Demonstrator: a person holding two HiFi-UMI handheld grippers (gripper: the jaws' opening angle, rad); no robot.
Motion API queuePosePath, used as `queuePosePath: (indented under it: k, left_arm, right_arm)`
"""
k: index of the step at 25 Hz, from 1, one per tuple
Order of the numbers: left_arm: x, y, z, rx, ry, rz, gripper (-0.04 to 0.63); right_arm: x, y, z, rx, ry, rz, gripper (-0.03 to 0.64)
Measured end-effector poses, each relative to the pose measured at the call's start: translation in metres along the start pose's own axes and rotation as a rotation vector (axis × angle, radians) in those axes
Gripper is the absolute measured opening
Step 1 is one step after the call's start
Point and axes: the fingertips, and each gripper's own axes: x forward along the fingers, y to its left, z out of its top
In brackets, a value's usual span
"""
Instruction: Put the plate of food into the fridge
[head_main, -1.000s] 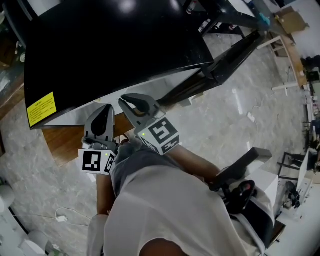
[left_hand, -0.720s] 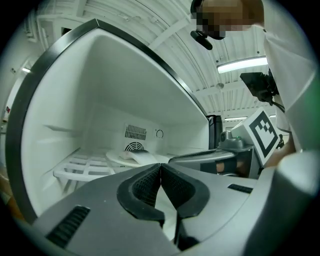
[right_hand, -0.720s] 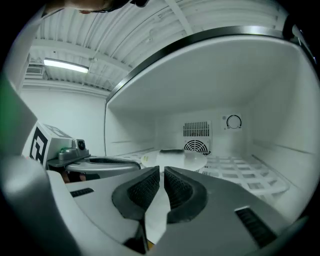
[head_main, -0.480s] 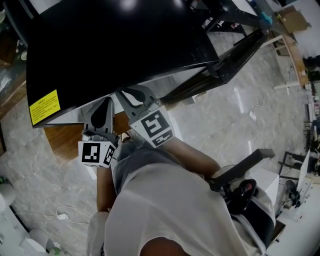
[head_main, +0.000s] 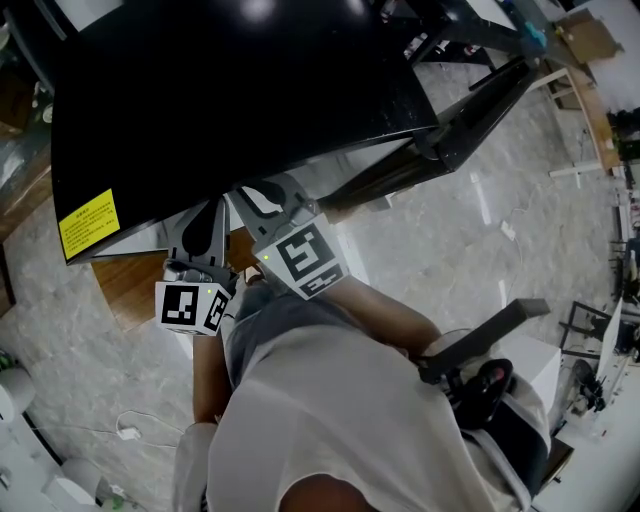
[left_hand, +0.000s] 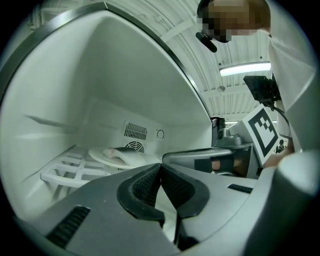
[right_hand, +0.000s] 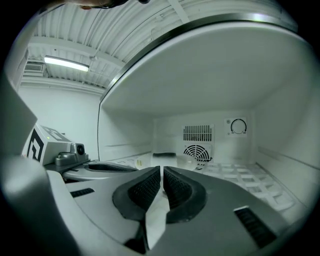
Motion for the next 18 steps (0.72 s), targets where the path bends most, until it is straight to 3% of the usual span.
queuePosePath:
  k: [10,15,18]
  left_arm:
    - [-0.014,-0.019,0.006,-0.083,-0.053,0.062,0.018]
    - [-0.016,-0.045,0.006,-0.050,-0.065,0.146,0.018]
    - [-0.015,-0.059,-0.001,-0.019,-0.048,0.204,0.018]
  right_arm:
    - [-0.046,-0.015,-0.009,0.049,-0.035,-0.053,0.020]
    - [-0.081,-0.019,-0.017,-0.119,0.005,-0.073,0.018]
    - [-0.099,-0.021,-0.024,-0.117,0.000,-0.088,0.018]
